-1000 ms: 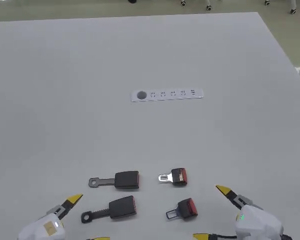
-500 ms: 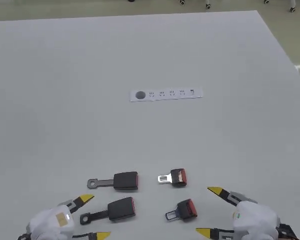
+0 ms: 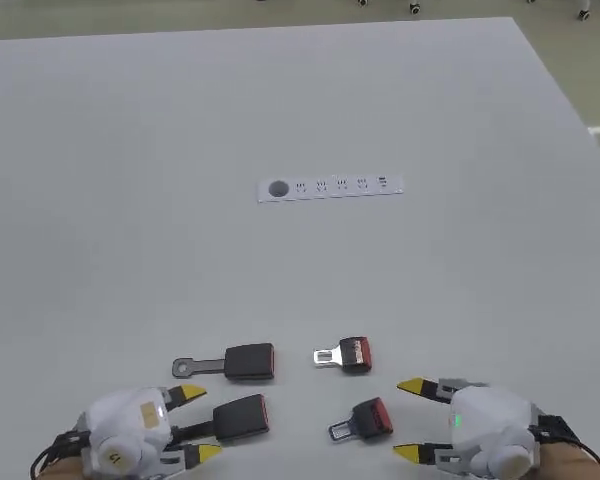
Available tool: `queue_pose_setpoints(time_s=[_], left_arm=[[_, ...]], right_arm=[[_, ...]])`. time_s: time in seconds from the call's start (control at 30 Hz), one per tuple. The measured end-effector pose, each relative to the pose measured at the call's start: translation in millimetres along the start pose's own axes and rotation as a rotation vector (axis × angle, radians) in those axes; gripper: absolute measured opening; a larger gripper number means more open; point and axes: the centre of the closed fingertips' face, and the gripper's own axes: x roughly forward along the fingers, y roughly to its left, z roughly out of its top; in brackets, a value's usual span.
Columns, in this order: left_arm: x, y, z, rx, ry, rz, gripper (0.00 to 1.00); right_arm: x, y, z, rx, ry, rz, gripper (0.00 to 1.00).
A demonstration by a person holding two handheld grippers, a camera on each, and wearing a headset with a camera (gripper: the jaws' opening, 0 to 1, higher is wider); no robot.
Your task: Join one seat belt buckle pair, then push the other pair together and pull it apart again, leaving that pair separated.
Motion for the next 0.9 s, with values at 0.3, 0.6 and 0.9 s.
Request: queue_pose_setpoints(time_s=[0.3, 0.6, 0.9], left_arm=[[11.0, -3.7, -2.0, 0.044, 0.052, -0.076, 0.38], [17.8, -4.9, -5.6, 0.073, 0.078, -0.125, 0.34], [23.9, -8.4, -10.7, 0.105, 0.105, -0.170, 0.32]], right_arm=[[13.0, 1.2, -0.3, -0.062, 0.033, 0.077, 0.39], [26.4, 5.1, -2.0, -0.115, 0.062, 0.150, 0.37], [35.8, 6.1, -3.0, -0.136, 0.079, 0.185, 0.33]])
